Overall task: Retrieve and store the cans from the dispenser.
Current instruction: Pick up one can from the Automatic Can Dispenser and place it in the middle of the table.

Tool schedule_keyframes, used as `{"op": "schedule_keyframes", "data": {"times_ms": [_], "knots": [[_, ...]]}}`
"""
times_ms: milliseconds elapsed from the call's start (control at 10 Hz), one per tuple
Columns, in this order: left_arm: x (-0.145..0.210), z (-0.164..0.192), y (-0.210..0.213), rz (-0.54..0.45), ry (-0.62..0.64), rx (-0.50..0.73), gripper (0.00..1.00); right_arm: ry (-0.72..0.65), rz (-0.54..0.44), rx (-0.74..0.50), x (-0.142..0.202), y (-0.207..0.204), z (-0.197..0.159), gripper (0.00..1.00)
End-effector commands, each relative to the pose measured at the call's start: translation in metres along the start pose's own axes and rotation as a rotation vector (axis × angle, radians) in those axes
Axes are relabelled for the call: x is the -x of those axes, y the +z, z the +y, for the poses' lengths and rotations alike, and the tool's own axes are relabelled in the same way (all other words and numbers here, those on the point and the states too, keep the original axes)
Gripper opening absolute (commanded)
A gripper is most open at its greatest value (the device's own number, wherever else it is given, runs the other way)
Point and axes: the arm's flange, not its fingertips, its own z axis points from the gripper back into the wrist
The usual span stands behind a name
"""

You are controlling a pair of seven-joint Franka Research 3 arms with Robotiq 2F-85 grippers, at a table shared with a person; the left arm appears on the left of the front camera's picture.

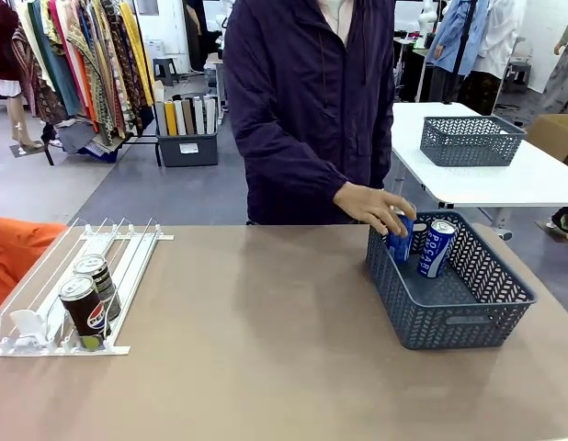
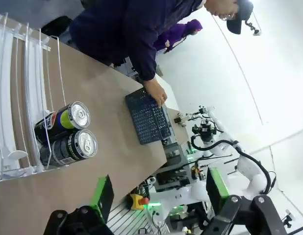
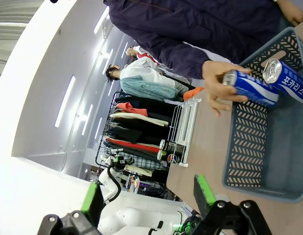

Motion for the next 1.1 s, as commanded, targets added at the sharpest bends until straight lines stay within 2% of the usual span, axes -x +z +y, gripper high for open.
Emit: {"op": "schedule_keyframes", "data": {"times_ms": [0,600,700,900,1000], "knots": [[0.002,-0.004,0.001,-0.012,-0.027,0.003,1.00,0.006,-0.008,-0.010,-0.003,-0.002,0.004,1.00],[0.003,-0.005,0.002,-0.003,-0.004,-0.020,1.00,0.006,-0.008,-0.010,-0.003,-0.002,0.004,1.00],[0.000,-0.020,-0.022,0.173,-0.064,-0.142,1.00,0.006,-0.008,-0.010,-0.003,-0.002,0.004,1.00],[-0.014,-0.061,-0.087,0.414,-0.086,-0.442,1.00,0.006,-0.008,-0.010,-0.003,-0.002,0.004,1.00],[-0.017,-0.082,-0.135,0.514,-0.040,-0.613,1.00,0.006,-0.008,-0.010,-0.003,-0.002,0.004,1.00]]}}
